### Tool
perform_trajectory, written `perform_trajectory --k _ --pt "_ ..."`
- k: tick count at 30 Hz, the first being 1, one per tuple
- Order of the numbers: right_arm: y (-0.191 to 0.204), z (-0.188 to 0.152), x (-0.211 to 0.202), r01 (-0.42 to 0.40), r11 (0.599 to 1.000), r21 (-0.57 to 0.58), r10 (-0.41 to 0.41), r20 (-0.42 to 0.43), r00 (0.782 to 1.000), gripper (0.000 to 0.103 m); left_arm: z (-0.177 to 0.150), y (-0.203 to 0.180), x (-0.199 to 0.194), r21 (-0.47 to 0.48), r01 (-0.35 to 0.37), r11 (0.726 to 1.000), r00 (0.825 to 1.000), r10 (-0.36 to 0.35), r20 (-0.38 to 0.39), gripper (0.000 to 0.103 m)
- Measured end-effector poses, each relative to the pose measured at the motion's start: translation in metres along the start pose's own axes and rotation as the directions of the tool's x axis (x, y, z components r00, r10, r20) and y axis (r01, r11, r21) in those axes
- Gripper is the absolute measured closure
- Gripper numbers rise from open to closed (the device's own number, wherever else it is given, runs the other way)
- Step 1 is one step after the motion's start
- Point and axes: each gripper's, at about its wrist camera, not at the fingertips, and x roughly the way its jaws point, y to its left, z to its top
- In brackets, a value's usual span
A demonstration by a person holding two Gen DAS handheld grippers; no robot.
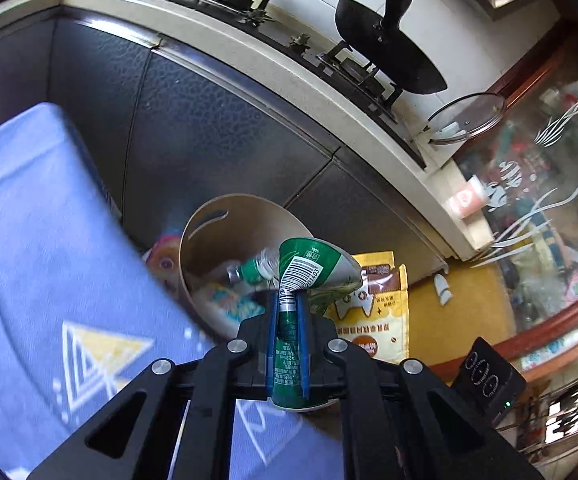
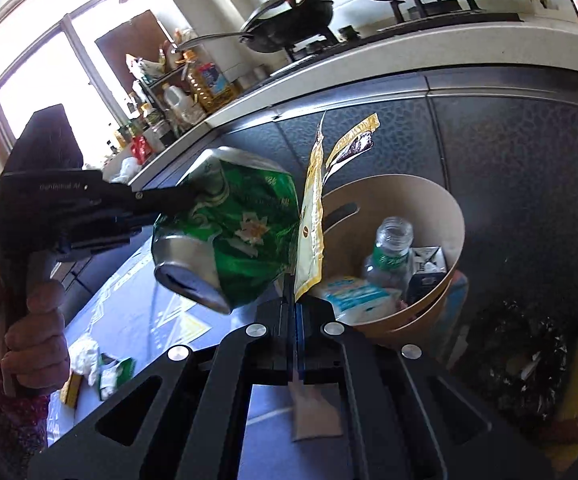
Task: Collect trash
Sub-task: 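Open both tools over the wastebasket to drop can and snack bag, then grasp the pink-white paper cup rim with the left tool while the right tool grasps the white plastic bag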
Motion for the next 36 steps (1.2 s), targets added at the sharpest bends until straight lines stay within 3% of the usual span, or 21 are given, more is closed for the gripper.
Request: perform_trajectory --k 4,5,6,7,8,9,11,15,19,24,29,33,36 --pt "-0.017 0.004 0.018 0.028 0.999 0.019 -0.027 -0.026 0.999 0.099 0.015 -0.004 0.034 0.05 -0.082 0.995 0.997 0.082 -0.007 0.093" --pt "-0.019 0.005 0.023 0.034 0.999 0.02 -0.033 -0.037 0.999 0.093 0.016 -0.004 0.04 0.06 -0.101 0.993 0.995 0.102 -0.001 0.093" --pt "-0.022 0.006 0.028 0.043 0.999 0.02 -0.042 -0.052 0.998 0.067 0.017 -0.003 0.048 0.071 -0.116 0.991 0.993 0.116 0.003 0.093" --pt "-0.025 0.006 0.03 0.051 0.998 0.027 -0.05 -0.056 0.997 0.054 0.017 -0.003 0.056 0.076 -0.134 0.988 0.991 0.134 0.002 0.082" --pt "-0.027 0.007 0.028 0.055 0.998 0.041 -0.053 -0.038 0.998 0.05 0.017 -0.002 0.062 0.076 -0.159 0.984 0.987 0.16 -0.007 0.062" --pt "-0.028 0.006 0.025 0.053 0.997 0.053 -0.052 -0.022 0.998 0.05 0.016 -0.001 0.067 0.07 -0.19 0.979 0.981 0.191 -0.017 0.061" --pt "-0.027 0.008 0.011 0.034 0.997 0.068 -0.035 0.016 0.999 0.052 0.013 -0.002 0.061 0.06 -0.158 0.986 0.987 0.159 -0.019 0.064" --pt "-0.017 0.004 -0.021 -0.028 0.995 0.099 0.018 0.094 0.995 0.052 0.0 -0.02 0.008 0.082 -0.099 0.992 0.992 0.092 0.086 0.064" --pt "0.004 -0.01 -0.038 -0.11 0.988 0.106 0.1 0.093 0.991 0.053 -0.03 -0.033 -0.05 0.12 -0.059 0.991 0.986 0.039 0.164 0.064" --pt "0.045 -0.032 -0.03 -0.179 0.98 0.087 0.179 0.013 0.984 0.054 -0.078 -0.026 -0.092 0.123 -0.092 0.988 0.983 0.071 0.17 0.064" --pt "0.097 -0.065 -0.012 -0.235 0.971 0.045 0.239 -0.127 0.963 0.056 -0.133 0.006 -0.134 0.083 -0.162 0.983 0.972 0.145 0.184 0.064" --pt "0.143 -0.091 -0.002 -0.28 0.96 -0.024 0.269 -0.209 0.94 0.057 -0.173 0.049 -0.18 -0.004 -0.224 0.975 0.953 0.22 0.207 0.064" --pt "0.181 -0.106 0.008 -0.331 0.942 -0.052 0.304 -0.283 0.91 0.059 -0.198 0.087 -0.221 -0.099 -0.277 0.956 0.928 0.293 0.23 0.062"
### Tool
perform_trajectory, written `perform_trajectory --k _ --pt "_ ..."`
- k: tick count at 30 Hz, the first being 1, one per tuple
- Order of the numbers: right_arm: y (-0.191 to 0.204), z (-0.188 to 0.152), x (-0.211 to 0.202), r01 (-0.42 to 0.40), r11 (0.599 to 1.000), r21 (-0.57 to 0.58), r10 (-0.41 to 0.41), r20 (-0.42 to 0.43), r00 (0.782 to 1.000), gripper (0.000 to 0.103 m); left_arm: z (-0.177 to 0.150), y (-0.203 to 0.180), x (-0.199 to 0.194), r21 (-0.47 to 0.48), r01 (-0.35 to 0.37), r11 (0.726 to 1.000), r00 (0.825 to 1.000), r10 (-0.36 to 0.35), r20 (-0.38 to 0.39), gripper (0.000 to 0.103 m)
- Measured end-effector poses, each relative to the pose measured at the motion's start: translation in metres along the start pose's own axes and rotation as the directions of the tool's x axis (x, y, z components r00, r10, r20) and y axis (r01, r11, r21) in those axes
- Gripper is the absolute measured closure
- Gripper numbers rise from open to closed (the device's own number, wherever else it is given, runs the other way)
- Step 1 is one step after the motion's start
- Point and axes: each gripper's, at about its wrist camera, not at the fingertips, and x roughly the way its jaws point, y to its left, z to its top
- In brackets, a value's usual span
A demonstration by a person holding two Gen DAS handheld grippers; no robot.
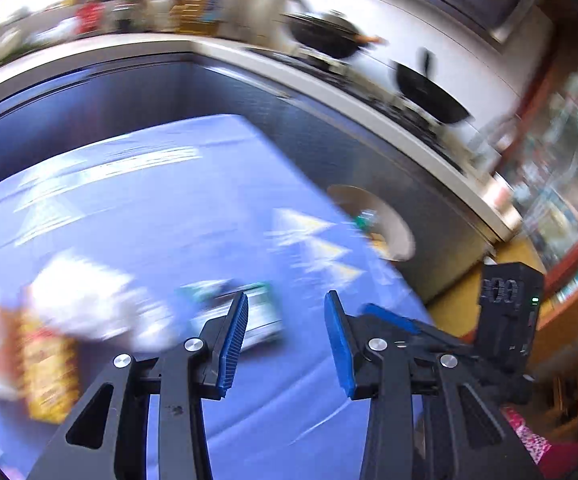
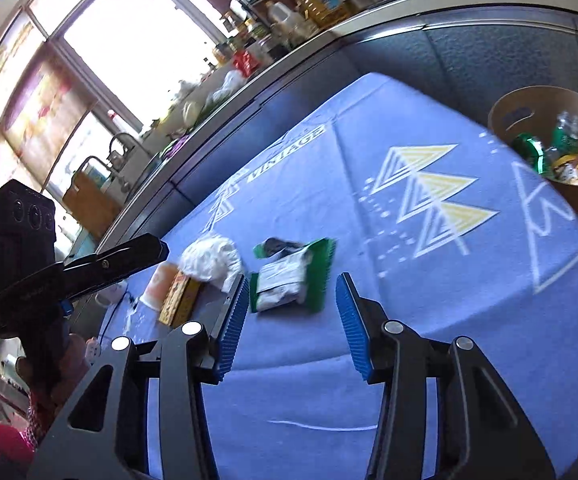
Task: Collect trash
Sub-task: 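Grasp the pink-white paper cup rim with the left tool while the right tool grasps the white plastic bag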
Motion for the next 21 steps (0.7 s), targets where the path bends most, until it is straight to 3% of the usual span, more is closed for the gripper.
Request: perform_trajectory --k 4,7,8,10,14,18,21 --pt "0.047 -0.014 0.032 -0.027 0.996 -0.084 0.02 -0.083 0.996 0.059 -0.023 0.083 -0.055 -0.173 -0.116 0.978 0.991 0.126 0.048 0.06" --pt "0.08 -0.022 0.053 -0.04 0.987 -0.153 0.021 -0.124 0.992 0.06 -0.05 0.148 -0.085 -0.371 -0.119 0.921 0.987 0.149 0.055 0.06" --pt "0.09 -0.023 0.059 -0.037 0.984 -0.177 0.015 -0.127 0.992 0.06 -0.062 0.171 -0.091 -0.443 -0.108 0.89 0.988 0.146 0.053 0.06" --pt "0.107 -0.025 0.069 -0.023 0.972 -0.235 -0.007 -0.128 0.992 0.06 -0.079 0.2 -0.092 -0.533 -0.082 0.842 0.992 0.12 0.037 0.061" --pt "0.129 -0.026 0.1 0.064 0.923 -0.378 -0.116 -0.116 0.986 0.059 -0.098 0.223 -0.082 -0.621 0.028 0.783 0.998 0.011 0.059 0.061" --pt "0.138 -0.025 0.131 0.143 0.863 -0.485 -0.218 -0.101 0.971 0.043 -0.09 0.23 -0.07 -0.641 0.109 0.76 0.993 -0.054 0.105 0.06" --pt "0.142 -0.027 0.152 0.179 0.819 -0.545 -0.279 -0.107 0.954 0.04 -0.085 0.238 -0.06 -0.66 0.157 0.735 0.987 -0.104 0.12 0.061"
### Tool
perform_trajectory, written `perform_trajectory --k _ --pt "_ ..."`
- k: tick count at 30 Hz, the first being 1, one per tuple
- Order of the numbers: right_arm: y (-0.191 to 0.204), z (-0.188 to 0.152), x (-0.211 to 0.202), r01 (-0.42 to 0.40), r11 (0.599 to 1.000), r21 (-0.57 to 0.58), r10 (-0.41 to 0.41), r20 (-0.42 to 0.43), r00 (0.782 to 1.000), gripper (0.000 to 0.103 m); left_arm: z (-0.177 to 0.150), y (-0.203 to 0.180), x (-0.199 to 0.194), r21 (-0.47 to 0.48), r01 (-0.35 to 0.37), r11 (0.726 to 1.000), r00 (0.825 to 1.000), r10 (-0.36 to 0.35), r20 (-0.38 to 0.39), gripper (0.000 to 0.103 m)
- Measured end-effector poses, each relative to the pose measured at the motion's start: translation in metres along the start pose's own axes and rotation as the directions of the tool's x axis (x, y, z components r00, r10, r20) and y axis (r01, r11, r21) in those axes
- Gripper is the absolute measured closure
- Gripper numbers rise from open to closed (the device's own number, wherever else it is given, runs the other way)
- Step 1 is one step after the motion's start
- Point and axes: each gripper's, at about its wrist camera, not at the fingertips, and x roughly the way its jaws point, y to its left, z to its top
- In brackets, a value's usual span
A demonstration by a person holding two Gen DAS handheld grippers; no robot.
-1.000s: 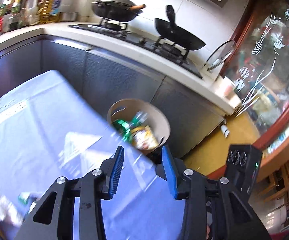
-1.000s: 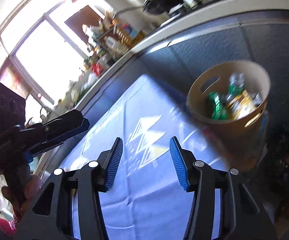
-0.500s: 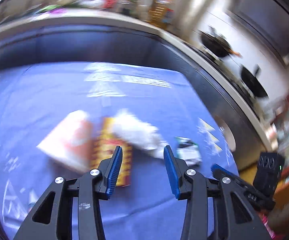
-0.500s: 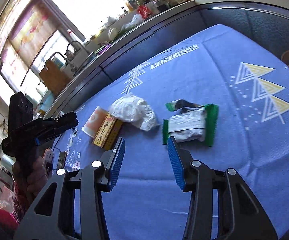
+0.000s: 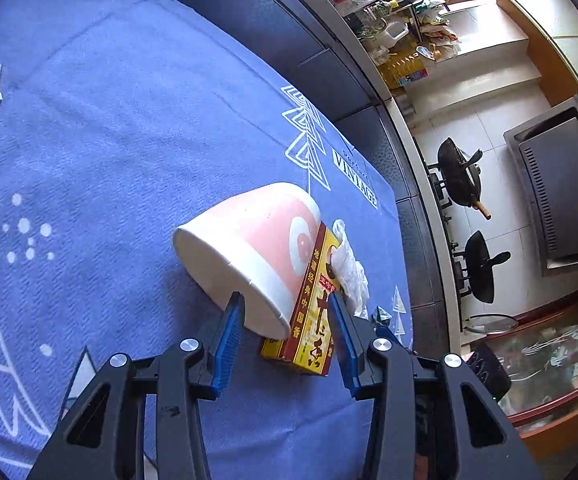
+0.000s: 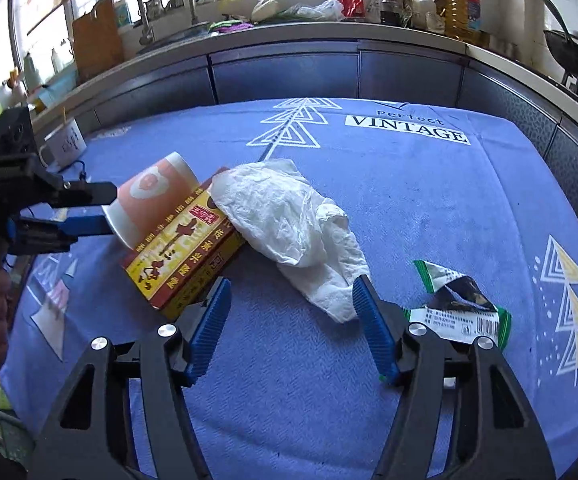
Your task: Collect trash
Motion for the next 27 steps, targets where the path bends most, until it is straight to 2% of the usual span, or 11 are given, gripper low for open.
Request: perform_trajectory --k 7,9,10,11,12,13,15,17,21,24,27 --pt "-0.002 0.013 0.036 0.068 0.997 -0.038 -0.069 -0.038 0.997 0.04 0.015 0.007 0.013 -0.044 0.038 0.998 0.999 -0.039 -0.001 0.061" --pt "-0.002 0.015 0.04 0.07 0.997 -0.034 -0.071 -0.03 0.997 0.043 0.016 0.008 0.017 -0.058 0.047 0.997 0.999 -0.048 -0.009 0.07" --pt "-0.001 0.015 0.041 0.07 0.997 -0.038 -0.071 -0.024 0.997 0.047 0.016 0.008 0.018 -0.063 0.048 0.997 0.999 -0.049 -0.014 0.083" --pt "0.0 0.015 0.041 0.064 0.997 -0.04 -0.065 -0.02 0.998 0.063 0.015 0.009 0.02 -0.067 0.049 0.997 0.999 -0.05 -0.02 0.092" --pt "0.001 0.015 0.039 0.063 0.997 -0.041 -0.063 -0.016 0.998 0.088 0.015 0.01 0.02 -0.07 0.057 0.996 0.998 -0.059 -0.021 0.093" --pt "0.002 0.015 0.038 0.057 0.998 -0.04 -0.058 -0.021 0.998 0.098 0.015 0.01 0.019 -0.069 0.059 0.996 0.998 -0.06 -0.015 0.095" --pt "0.0 0.013 0.03 0.034 0.999 -0.017 -0.034 -0.008 0.999 0.098 0.014 0.003 0.01 -0.043 0.059 0.997 0.998 -0.059 0.007 0.1" --pt "-0.001 0.01 0.017 0.011 1.0 0.0 -0.011 0.017 1.0 0.098 0.011 -0.005 -0.003 -0.001 0.05 0.999 0.998 -0.05 0.038 0.1" --pt "0.0 -0.001 -0.012 -0.069 0.997 0.038 0.067 0.047 0.997 0.098 0.001 -0.029 -0.025 0.087 0.082 0.993 0.994 -0.088 0.062 0.1" --pt "0.0 -0.013 -0.031 -0.103 0.994 0.042 0.1 0.059 0.993 0.098 -0.014 -0.055 -0.028 0.18 0.106 0.978 0.993 -0.113 0.031 0.1" --pt "-0.005 -0.03 -0.049 -0.118 0.991 0.056 0.114 0.062 0.992 0.098 -0.036 -0.081 -0.016 0.265 0.1 0.959 0.995 -0.098 -0.019 0.1"
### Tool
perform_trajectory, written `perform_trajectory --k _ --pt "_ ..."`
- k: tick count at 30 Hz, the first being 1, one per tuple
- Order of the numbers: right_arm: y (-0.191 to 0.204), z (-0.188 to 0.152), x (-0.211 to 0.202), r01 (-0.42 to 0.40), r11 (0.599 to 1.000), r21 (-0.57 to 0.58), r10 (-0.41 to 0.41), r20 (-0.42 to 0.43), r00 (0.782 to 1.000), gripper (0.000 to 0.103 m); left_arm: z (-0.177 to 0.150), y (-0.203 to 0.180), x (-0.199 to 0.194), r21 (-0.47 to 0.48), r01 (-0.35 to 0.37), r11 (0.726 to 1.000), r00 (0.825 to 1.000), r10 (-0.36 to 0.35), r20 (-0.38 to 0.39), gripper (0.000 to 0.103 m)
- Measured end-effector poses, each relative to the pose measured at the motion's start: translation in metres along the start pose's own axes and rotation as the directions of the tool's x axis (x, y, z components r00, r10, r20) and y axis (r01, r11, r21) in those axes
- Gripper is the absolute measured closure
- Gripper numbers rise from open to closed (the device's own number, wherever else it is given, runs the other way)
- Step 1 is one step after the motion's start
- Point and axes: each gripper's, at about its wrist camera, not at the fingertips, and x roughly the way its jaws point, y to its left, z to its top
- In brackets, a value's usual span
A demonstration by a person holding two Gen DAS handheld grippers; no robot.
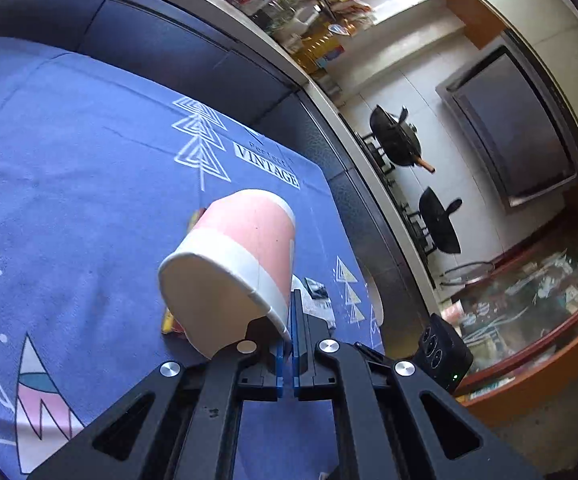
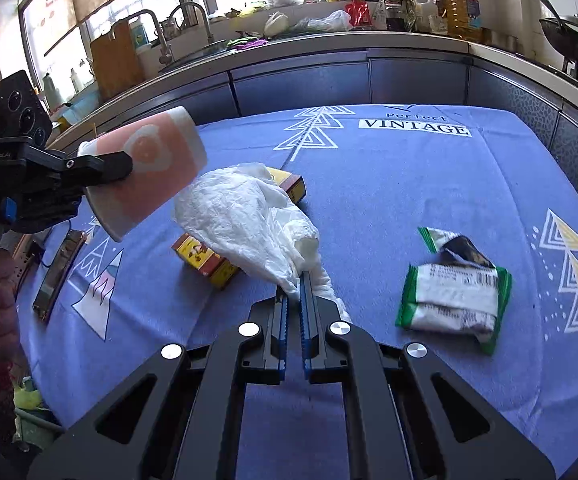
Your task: Collect trash
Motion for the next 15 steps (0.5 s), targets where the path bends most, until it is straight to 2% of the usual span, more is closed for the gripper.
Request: perform_trajectory --k 4,10,11,12,14,15 --pt "-0.015 -0.026 -0.027 0.048 0.999 0.013 -0.048 -0.001 0.999 0.097 -0.025 -0.026 0.031 0.07 0.0 0.998 0.996 0.006 -0.09 0.1" --pt "-0.06 -0.065 -0.057 0.127 0.984 0.122 -0.124 -0.035 0.992 0.094 -0.062 -0.049 0.082 0.145 -0.014 0.989 0.974 0.047 -0.223 0.1" --pt "-0.067 -0.07 -0.058 0.131 0.982 0.137 -0.126 -0.051 0.991 0.087 -0.067 -0.052 0.09 0.161 -0.027 0.987 0.97 0.065 -0.235 0.1" --pt "-0.07 -0.075 -0.058 0.136 0.98 0.148 -0.128 -0.063 0.99 0.067 -0.07 -0.054 0.097 0.176 -0.044 0.983 0.967 0.086 -0.241 0.1" --pt "-0.073 -0.085 -0.063 0.144 0.977 0.16 -0.135 -0.06 0.989 0.043 -0.076 -0.054 0.107 0.196 -0.075 0.978 0.959 0.125 -0.254 0.1" --pt "-0.072 -0.088 -0.065 0.145 0.978 0.152 -0.138 -0.056 0.989 0.043 -0.079 -0.053 0.113 0.201 -0.087 0.976 0.955 0.139 -0.262 0.099"
